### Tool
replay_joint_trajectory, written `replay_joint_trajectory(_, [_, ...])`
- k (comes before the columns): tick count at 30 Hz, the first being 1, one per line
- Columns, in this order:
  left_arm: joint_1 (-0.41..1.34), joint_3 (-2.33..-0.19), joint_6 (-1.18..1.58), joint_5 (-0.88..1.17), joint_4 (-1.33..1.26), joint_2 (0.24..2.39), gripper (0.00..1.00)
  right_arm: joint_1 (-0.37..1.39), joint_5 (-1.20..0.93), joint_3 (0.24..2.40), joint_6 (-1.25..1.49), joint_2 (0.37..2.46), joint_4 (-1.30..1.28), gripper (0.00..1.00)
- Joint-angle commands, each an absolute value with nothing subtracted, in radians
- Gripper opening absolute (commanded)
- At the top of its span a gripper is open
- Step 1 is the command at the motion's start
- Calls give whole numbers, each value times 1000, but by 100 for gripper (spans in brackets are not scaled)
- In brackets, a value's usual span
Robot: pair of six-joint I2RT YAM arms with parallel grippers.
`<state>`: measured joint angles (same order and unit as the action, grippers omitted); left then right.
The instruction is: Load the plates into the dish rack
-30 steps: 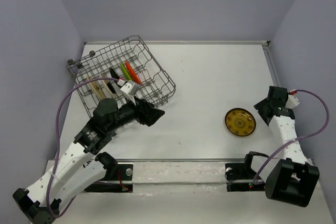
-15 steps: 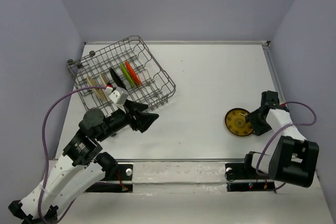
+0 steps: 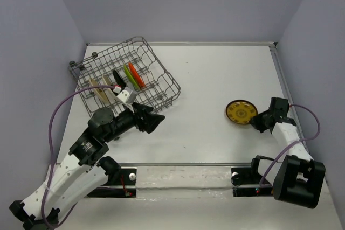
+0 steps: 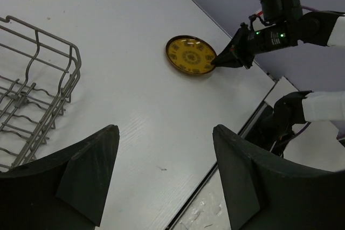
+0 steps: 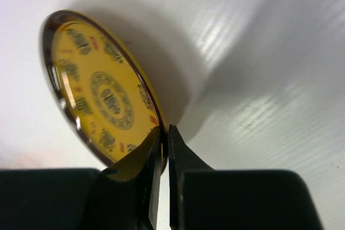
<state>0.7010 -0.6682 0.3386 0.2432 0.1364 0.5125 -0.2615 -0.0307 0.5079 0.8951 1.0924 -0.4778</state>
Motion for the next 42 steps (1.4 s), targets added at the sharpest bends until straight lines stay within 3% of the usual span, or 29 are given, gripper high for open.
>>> replay_joint_trajectory(1, [703, -683, 359, 247, 98, 587, 81, -261, -112, 546, 810, 959, -407, 7])
replay_joint_trajectory(15, [699, -797, 715, 322, -219, 1021, 84, 14, -541, 744, 735, 963, -45, 7])
replay_joint_trajectory(29, [686, -1025, 670, 124, -169, 1305, 84, 149, -830, 696, 864, 1141, 333, 7])
replay_joint_trajectory(32, [683, -1035, 657, 88, -176, 1325, 72, 161, -886, 683, 920, 1187, 426, 7])
replay_joint_trajectory(36, [672, -1046, 635, 55, -177, 1321, 14, 202, -894, 663, 957, 1232, 515, 7])
replay_joint_trajectory(37, [667, -1052, 629, 14, -166, 1313, 5, 202, -888, 652, 960, 1238, 517, 18])
replay_joint_trajectory(40, [612, -1120, 586, -102, -42, 1289, 5, 202, -816, 617, 944, 1233, 517, 59])
replay_joint_trajectory(42, [559, -1183, 578, -146, 61, 1269, 5, 202, -781, 609, 916, 1207, 473, 68])
